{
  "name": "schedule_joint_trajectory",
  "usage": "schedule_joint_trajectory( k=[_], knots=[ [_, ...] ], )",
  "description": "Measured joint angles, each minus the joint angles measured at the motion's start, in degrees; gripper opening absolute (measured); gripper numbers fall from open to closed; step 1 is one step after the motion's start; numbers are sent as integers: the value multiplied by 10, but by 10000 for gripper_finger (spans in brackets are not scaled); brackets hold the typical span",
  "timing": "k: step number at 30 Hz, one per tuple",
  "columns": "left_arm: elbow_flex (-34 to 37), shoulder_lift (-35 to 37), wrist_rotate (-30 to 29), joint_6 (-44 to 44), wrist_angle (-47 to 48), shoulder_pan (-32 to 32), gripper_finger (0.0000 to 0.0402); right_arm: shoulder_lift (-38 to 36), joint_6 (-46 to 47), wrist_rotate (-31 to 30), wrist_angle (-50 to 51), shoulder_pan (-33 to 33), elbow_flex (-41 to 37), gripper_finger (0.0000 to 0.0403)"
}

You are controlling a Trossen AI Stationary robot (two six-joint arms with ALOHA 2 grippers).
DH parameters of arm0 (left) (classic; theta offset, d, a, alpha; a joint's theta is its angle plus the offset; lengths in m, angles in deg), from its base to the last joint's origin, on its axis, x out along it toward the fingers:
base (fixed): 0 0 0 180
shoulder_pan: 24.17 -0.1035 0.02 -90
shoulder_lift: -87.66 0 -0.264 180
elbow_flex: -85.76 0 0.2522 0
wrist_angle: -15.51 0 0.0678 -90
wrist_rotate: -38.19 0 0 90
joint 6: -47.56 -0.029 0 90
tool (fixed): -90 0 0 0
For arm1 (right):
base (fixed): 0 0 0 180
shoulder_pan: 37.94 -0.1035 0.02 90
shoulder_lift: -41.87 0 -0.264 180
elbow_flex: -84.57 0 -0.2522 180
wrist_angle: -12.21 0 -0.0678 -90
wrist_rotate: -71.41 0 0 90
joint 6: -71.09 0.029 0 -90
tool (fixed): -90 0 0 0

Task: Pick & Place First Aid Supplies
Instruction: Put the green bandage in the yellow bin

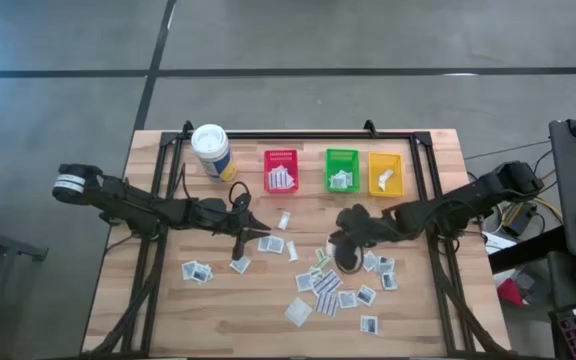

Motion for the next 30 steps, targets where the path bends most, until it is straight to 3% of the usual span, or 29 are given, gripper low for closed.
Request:
schedule_joint_trajectory(
  k=[13, 23, 30],
  knots=[
    [0, 0, -3, -1, 0, 0, 64, 0, -72, 9, -5, -37, 0, 82],
    [0, 0, -34, 6, 0, 0, 64, 0, -247, 12, -77, -79, 0, 127],
    [0, 0, -34, 25, 0, 0, 64, 46, -300, 27, -77, -92, 10, 128]
  ],
)
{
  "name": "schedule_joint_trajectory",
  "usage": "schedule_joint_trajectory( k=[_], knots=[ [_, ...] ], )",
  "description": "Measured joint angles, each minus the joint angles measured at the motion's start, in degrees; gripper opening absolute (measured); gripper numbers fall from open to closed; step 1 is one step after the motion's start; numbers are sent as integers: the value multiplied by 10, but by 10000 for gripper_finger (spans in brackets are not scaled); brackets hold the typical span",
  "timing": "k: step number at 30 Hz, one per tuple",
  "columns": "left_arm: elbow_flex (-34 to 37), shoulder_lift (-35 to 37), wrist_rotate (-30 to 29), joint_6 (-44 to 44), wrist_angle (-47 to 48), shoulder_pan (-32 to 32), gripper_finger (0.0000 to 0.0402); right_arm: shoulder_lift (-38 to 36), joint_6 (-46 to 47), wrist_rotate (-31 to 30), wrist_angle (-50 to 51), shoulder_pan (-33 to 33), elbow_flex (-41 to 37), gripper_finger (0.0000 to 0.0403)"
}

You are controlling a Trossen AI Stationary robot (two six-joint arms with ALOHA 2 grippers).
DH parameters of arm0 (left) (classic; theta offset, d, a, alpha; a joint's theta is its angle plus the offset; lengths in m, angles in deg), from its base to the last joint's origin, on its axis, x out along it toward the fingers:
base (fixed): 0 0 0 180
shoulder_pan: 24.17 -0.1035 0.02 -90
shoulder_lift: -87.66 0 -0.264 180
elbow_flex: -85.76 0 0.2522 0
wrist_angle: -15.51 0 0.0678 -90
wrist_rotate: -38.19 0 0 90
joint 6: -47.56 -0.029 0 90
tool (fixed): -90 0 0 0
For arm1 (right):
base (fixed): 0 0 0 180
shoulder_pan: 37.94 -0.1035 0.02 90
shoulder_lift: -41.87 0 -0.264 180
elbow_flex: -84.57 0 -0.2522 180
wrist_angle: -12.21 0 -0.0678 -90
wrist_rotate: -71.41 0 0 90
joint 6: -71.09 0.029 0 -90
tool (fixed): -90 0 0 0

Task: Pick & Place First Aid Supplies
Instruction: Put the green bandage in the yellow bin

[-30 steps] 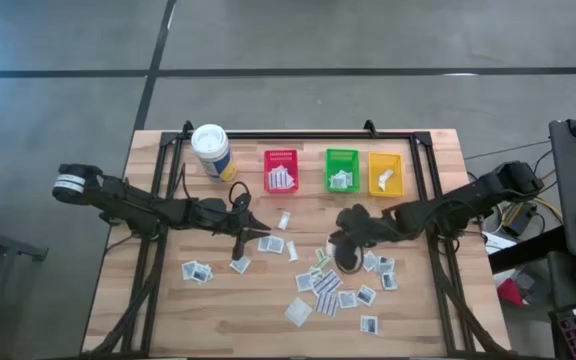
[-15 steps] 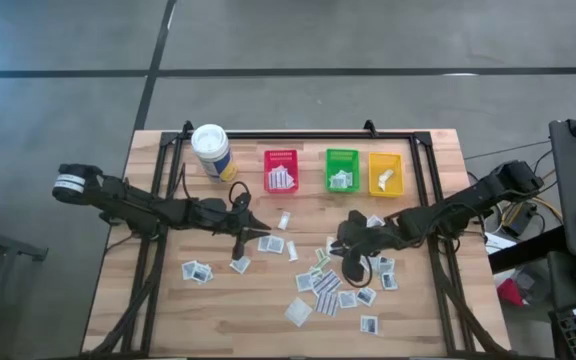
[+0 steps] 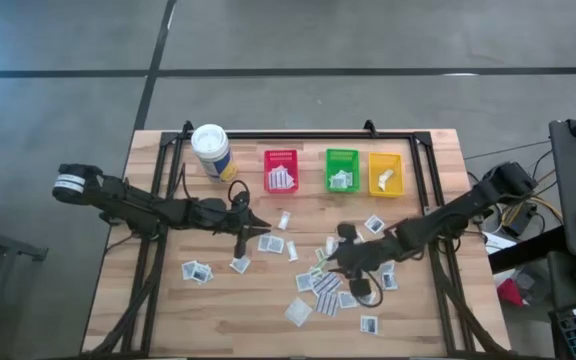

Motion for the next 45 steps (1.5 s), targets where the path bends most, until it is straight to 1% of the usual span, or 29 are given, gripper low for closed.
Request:
schedule_joint_trajectory(
  k=[4, 8, 12, 17, 22, 25, 32, 39, 45],
  knots=[
    [0, 0, -1, 3, 1, 0, 64, 49, -49, 20, 13, -3, 30, 122],
    [0, 0, -4, 3, 0, 0, 64, 89, -98, 22, 67, -3, 68, 115],
    [0, 0, -4, 4, 6, 0, 64, 128, -120, 24, 113, -3, 104, 109],
    [0, 0, -4, 4, 6, 0, 64, 177, -160, 25, 158, -4, 150, 112],
    [0, 0, -5, 3, 6, 0, 64, 223, -165, 25, 223, -4, 204, 116],
    [0, 0, -6, 2, 6, 0, 64, 248, -177, 25, 245, -4, 230, 115],
    [0, 0, -8, 2, 7, 0, 64, 278, -190, 25, 261, -4, 250, 106],
    [0, 0, -10, -9, 10, -1, 64, 296, -189, 29, 262, -4, 248, 104],
    [1, 0, -11, -10, 9, -1, 64, 301, -187, 29, 267, -4, 248, 92]
  ],
)
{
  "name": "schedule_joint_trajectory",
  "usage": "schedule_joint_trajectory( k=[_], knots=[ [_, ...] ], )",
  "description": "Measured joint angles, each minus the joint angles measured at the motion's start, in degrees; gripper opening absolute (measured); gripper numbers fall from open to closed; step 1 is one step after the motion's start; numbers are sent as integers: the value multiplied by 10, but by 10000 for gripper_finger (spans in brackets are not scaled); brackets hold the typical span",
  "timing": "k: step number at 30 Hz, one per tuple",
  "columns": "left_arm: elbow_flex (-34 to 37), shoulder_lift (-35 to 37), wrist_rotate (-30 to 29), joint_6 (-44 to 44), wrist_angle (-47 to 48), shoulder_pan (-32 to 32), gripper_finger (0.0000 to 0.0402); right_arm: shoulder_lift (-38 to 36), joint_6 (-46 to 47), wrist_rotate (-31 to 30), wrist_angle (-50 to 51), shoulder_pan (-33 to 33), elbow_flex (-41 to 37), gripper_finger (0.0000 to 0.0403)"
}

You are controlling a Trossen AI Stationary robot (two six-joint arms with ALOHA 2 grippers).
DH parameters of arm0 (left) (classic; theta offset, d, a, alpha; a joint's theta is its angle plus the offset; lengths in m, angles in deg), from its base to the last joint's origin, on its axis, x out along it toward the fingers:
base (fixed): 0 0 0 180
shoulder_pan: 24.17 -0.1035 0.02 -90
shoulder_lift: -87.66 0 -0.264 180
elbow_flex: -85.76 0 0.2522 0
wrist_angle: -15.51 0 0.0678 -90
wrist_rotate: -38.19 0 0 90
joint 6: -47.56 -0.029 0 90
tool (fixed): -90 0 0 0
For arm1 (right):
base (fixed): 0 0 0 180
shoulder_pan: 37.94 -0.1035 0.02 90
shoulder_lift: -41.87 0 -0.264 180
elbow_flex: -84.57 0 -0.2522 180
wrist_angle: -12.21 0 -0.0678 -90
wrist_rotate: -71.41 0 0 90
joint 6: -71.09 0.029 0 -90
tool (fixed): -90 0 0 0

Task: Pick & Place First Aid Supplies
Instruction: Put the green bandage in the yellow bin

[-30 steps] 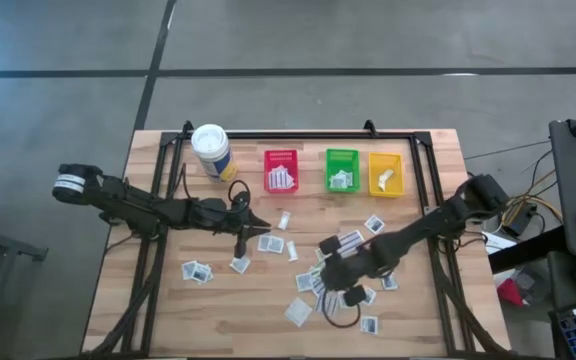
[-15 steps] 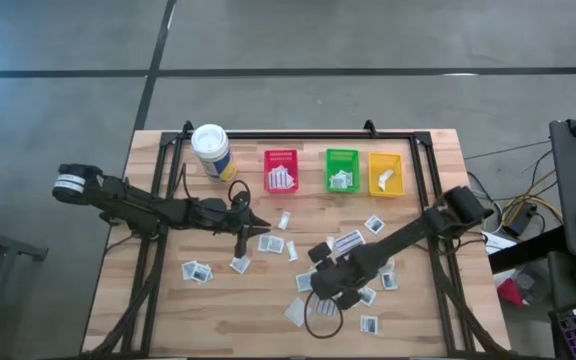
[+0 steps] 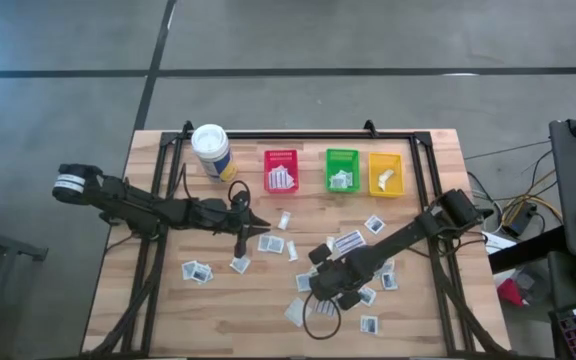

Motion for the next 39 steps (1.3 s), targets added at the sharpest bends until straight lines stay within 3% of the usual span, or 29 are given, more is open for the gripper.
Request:
schedule_joint_trajectory(
  k=[17, 30, 39],
  knots=[
    [0, 0, -2, 0, 0, 0, 64, 0, 0, -5, 12, 0, 4, 13],
    [0, 0, -2, 0, 0, 0, 64, 0, 41, -5, 129, 0, 67, 8],
    [0, 0, -1, 0, 11, 0, 64, -38, 68, 9, 161, 12, 53, 8]
  ],
)
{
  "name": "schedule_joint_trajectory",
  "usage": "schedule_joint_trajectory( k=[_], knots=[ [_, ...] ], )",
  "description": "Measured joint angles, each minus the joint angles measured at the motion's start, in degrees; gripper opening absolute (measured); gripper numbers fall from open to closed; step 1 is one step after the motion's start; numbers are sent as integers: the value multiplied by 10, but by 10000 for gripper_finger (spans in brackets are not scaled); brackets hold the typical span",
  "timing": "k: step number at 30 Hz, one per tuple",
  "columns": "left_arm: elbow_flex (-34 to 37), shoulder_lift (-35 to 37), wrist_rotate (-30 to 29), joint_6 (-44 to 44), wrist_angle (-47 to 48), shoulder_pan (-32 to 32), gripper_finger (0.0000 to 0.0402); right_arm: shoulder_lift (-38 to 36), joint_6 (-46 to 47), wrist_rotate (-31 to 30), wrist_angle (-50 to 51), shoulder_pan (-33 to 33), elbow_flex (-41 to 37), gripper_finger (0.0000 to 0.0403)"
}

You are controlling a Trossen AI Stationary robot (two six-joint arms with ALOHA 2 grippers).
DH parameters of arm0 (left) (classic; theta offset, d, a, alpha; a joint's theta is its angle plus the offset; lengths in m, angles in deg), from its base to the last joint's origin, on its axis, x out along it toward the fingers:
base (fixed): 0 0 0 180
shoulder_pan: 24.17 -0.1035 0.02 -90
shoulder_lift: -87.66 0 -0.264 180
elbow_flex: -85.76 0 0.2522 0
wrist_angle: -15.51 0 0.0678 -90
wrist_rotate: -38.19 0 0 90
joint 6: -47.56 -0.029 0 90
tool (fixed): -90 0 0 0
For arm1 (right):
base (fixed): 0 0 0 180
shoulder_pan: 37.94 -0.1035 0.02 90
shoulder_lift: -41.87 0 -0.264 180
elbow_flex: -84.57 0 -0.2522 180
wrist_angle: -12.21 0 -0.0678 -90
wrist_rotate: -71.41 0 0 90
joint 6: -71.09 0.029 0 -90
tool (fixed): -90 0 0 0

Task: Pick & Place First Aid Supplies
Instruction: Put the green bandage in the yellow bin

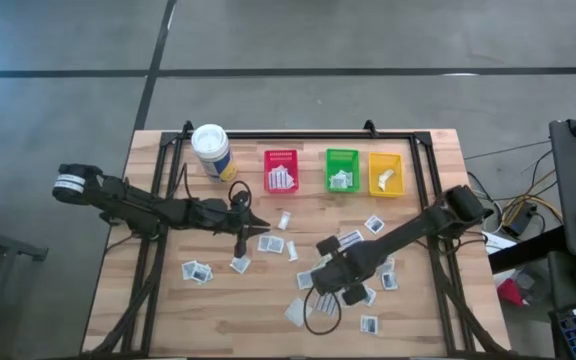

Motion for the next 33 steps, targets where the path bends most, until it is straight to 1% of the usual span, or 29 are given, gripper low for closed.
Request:
schedule_joint_trajectory(
  k=[6, 13, 17, 24, 33],
  knots=[
    [0, 0, 2, 0, 1, 0, 64, -44, 24, -4, 14, 19, -17, 8],
    [0, 0, 2, -6, 9, 0, 64, -92, 25, -58, 22, 53, -27, 8],
    [0, 0, 1, -15, 11, 0, 64, -118, 32, -65, 21, 77, -42, 8],
    [0, 0, 1, -17, 16, 0, 64, -168, 64, -106, 20, 124, -86, 8],
    [0, 0, -1, -16, 20, 0, 64, -243, 136, -125, -16, 205, -155, 8]
  ],
)
